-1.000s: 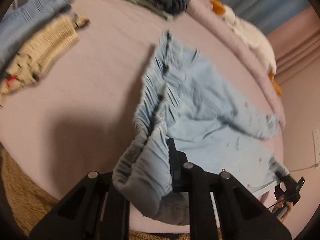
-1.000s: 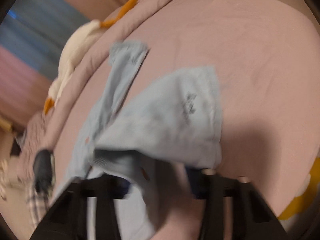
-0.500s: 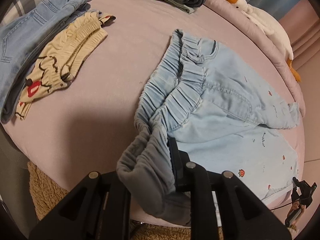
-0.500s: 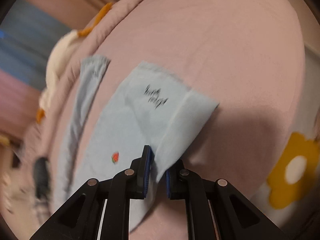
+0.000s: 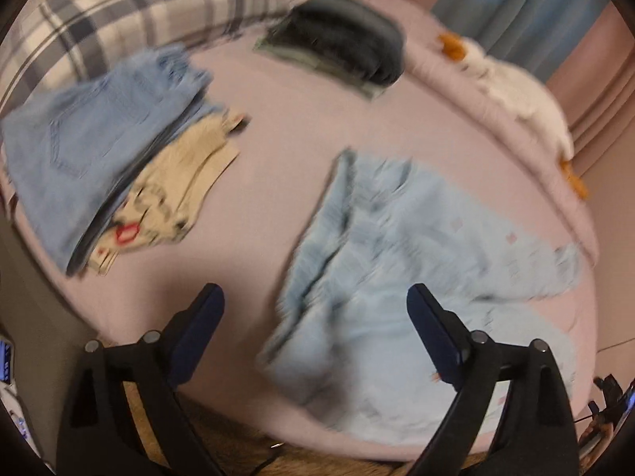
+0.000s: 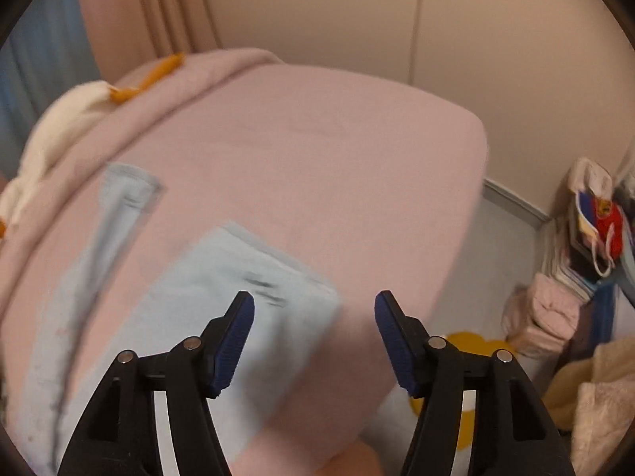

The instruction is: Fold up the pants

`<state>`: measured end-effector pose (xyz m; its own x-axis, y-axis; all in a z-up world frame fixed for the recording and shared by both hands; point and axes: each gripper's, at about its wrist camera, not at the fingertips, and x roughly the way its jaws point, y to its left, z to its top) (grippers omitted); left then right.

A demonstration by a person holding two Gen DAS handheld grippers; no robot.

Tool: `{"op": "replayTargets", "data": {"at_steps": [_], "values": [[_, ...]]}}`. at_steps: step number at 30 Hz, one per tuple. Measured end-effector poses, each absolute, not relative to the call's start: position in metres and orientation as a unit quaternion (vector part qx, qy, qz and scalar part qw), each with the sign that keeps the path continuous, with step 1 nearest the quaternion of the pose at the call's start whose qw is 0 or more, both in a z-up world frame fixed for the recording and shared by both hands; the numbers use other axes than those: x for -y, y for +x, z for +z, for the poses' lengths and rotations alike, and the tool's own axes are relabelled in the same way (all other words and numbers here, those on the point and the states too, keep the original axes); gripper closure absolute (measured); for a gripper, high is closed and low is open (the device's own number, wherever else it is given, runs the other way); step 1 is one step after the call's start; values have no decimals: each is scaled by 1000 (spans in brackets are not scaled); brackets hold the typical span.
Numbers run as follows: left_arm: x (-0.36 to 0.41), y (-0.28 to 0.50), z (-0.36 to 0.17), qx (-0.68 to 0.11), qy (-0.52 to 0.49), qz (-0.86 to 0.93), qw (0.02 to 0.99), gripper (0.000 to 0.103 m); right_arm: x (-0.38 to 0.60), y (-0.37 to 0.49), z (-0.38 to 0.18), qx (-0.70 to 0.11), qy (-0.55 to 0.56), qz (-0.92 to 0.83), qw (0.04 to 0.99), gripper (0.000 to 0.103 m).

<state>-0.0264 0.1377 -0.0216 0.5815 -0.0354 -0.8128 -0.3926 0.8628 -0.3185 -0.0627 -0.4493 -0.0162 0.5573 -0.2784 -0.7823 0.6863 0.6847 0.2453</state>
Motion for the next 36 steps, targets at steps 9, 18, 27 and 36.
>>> {"op": "replayTargets", "data": {"at_steps": [9, 18, 27, 36], "values": [[-94, 42, -31, -440, -243, 33, 864, 13, 355, 116, 7, -425, 296, -33, 855, 36], [-79, 55, -51, -472, -251, 22, 845, 25, 340, 259, -58, -516, 277, -136, 799, 37], [-83, 59, -56, -476, -270, 26, 836, 25, 358, 254, -72, -501, 250, -148, 815, 100], [-64, 62, -30, -450, -307, -30, 838, 24, 385, 56, 23, -325, 306, -8, 895, 100]]}}
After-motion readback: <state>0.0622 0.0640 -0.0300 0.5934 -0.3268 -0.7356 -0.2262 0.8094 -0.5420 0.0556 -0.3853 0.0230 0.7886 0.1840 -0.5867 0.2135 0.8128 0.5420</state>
